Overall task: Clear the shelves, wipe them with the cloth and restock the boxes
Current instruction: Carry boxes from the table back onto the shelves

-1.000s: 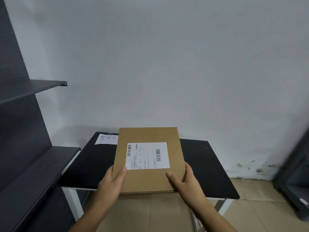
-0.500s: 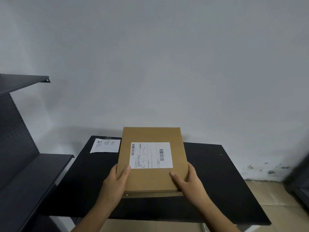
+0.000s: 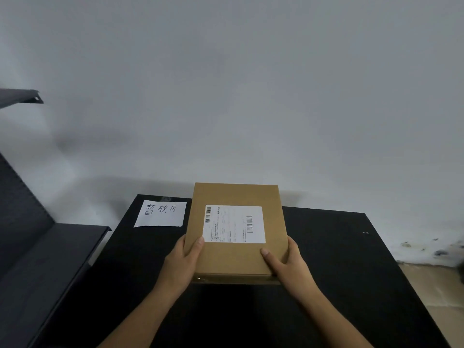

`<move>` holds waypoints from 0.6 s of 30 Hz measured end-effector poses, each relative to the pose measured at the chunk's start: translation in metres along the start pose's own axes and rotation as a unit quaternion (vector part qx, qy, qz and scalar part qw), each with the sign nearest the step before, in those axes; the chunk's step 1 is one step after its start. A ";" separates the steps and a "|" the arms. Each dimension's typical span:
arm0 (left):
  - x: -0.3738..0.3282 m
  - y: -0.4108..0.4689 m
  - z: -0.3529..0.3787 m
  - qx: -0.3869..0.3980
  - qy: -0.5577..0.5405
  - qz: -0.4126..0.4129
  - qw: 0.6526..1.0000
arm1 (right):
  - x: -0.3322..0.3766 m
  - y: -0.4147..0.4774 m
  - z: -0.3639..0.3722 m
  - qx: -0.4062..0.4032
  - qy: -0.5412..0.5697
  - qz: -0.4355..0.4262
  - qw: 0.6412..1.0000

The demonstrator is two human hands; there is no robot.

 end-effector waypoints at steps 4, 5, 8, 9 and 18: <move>0.005 0.037 0.013 -0.011 0.004 -0.018 1.000 | -0.010 0.053 0.008 0.021 0.009 0.003 1.000; 0.006 0.047 0.016 -0.016 0.005 -0.024 1.000 | -0.012 0.067 0.009 0.025 0.009 0.001 1.000; 0.010 0.077 0.025 -0.023 0.011 -0.040 0.999 | -0.019 0.107 0.013 0.037 0.001 -0.002 0.999; 0.012 0.085 0.027 -0.024 0.013 -0.046 0.999 | -0.020 0.118 0.015 0.041 -0.003 0.000 0.999; 0.032 0.150 0.047 -0.015 0.030 -0.082 0.996 | -0.048 0.191 0.037 0.067 -0.007 0.019 0.998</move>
Point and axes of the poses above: each hand's wrist, its own y-axis towards the middle knuckle, its own z-axis out of the palm, x = y × z, the point moved 1 cm from there along y, towards the middle knuckle
